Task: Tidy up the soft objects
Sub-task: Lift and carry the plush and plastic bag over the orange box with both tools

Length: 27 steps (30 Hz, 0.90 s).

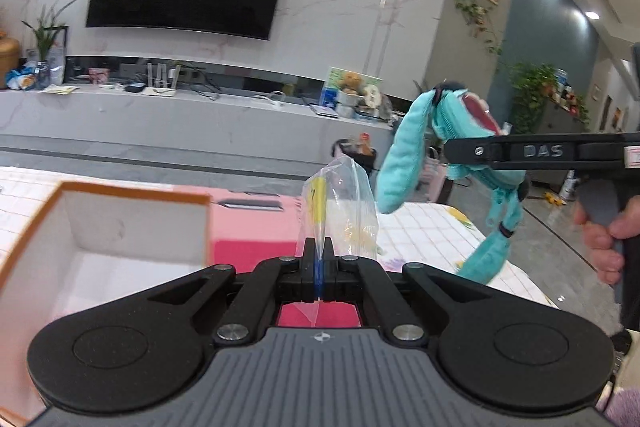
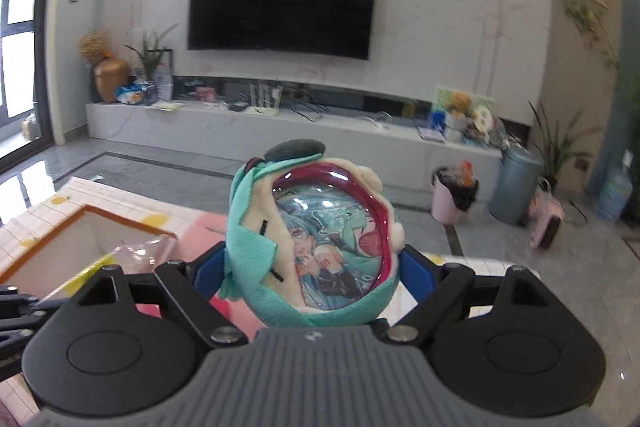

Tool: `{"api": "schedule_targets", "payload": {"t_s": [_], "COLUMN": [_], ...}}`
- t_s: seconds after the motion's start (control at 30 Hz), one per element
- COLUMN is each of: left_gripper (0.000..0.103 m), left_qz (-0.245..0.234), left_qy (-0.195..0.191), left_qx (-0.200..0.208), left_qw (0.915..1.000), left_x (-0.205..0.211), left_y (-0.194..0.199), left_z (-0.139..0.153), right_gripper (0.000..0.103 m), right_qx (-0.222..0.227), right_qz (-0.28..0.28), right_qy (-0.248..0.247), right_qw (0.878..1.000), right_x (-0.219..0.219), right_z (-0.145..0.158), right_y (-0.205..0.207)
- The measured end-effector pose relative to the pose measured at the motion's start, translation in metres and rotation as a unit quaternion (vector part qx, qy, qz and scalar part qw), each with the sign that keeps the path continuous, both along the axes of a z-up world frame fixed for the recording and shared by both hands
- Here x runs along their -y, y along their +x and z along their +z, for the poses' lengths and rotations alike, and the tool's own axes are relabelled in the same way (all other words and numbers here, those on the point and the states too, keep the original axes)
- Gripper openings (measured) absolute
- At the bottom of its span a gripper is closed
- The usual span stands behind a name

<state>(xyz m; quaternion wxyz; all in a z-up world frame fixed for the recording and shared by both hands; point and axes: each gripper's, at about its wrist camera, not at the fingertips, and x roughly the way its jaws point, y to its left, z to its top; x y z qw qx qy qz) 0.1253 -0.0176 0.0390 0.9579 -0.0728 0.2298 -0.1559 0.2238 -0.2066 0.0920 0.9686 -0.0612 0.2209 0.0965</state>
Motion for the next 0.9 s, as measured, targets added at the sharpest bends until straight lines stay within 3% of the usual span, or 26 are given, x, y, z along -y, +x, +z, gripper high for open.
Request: {"api": "schedule_targets", "payload": {"t_s": [0.3, 0.53, 0.7, 0.83, 0.9], "left_gripper": [0.0, 0.0, 0.0, 0.0, 0.0], "left_qz": [0.059, 0.145, 0.192, 0.204, 0.198], "left_qy": [0.026, 0.032, 0.012, 0.017, 0.002], "left_qx": [0.021, -0.01, -0.046, -0.071, -0.082], "left_qw": [0.9977, 0.9889, 0.9803, 0.9763, 0.9768], "left_x": [-0.036, -0.093, -0.134, -0.153, -0.164], "left_y": [0.026, 0.036, 0.042, 0.051, 0.055], "left_z": [0.029, 0.039, 0.021, 0.003, -0.005], "right_gripper": [0.087, 0.087, 0.087, 0.087, 0.087], "right_qx": [0.04, 0.053, 0.033, -0.006, -0.033], "right_qz": [0.065, 0.136, 0.185, 0.2, 0.201], "right_qy": [0.009, 0.034, 0.038, 0.021, 0.001], "right_qw": [0.997, 0.989, 0.981, 0.98, 0.979], "right_x": [-0.073, -0.142, -0.189, -0.218, -0.229], "right_z": [0.048, 0.066, 0.046, 0.005, -0.019], "right_y": [0.018, 0.028, 0.032, 0.045, 0.054]}}
